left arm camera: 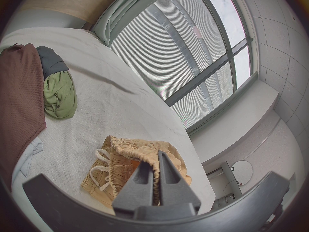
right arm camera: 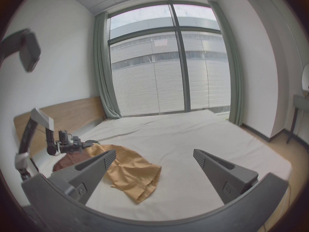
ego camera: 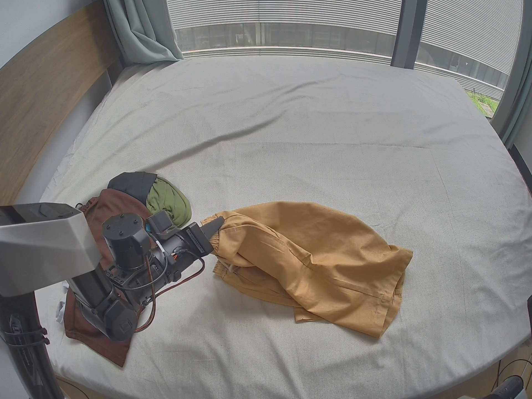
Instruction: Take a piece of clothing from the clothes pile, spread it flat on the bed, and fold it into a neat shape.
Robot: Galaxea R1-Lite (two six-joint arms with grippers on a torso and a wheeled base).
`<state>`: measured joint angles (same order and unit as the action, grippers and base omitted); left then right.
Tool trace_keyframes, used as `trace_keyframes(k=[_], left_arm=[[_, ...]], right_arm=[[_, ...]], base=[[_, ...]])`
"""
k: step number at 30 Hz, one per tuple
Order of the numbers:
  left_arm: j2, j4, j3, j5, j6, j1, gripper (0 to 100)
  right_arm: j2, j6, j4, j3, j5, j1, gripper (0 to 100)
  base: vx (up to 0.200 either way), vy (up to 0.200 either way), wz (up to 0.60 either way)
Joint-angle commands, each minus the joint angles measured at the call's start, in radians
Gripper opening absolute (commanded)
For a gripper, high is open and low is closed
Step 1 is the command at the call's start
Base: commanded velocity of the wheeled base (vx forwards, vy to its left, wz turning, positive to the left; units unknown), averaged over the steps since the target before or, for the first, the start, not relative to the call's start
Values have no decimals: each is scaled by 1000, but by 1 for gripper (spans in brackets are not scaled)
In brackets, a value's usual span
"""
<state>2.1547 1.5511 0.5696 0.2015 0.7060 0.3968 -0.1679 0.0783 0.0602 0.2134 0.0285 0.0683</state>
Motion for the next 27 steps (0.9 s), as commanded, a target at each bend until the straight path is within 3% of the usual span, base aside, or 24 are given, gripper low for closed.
trace_keyframes(k=[1, 8, 14, 19, 23, 27], left_arm=[[5, 1, 0, -1, -11, -10, 0], [-4, 1, 1, -1, -11, -18, 0], [-19, 1, 1, -1, -14, -18, 0], [-21, 1, 3, -2, -20, -18, 0], [-35, 1, 1, 4, -17, -32, 0], [-42, 1, -13, 6, -17, -33, 0]], right_arm=[[-305, 129, -2, 126, 11, 130, 100], [-490, 118, 12, 142, 56, 154, 100], [-713, 32, 121, 158, 125, 143, 100], [-791, -29, 164, 201, 194, 139, 100], [-803, -31, 164, 210, 269, 134, 100], [-811, -31, 156, 231, 295, 100, 100]], base=[[0, 0, 0], [0, 0, 0], [0, 0, 0], [0, 0, 0], [0, 0, 0], [0, 0, 0]])
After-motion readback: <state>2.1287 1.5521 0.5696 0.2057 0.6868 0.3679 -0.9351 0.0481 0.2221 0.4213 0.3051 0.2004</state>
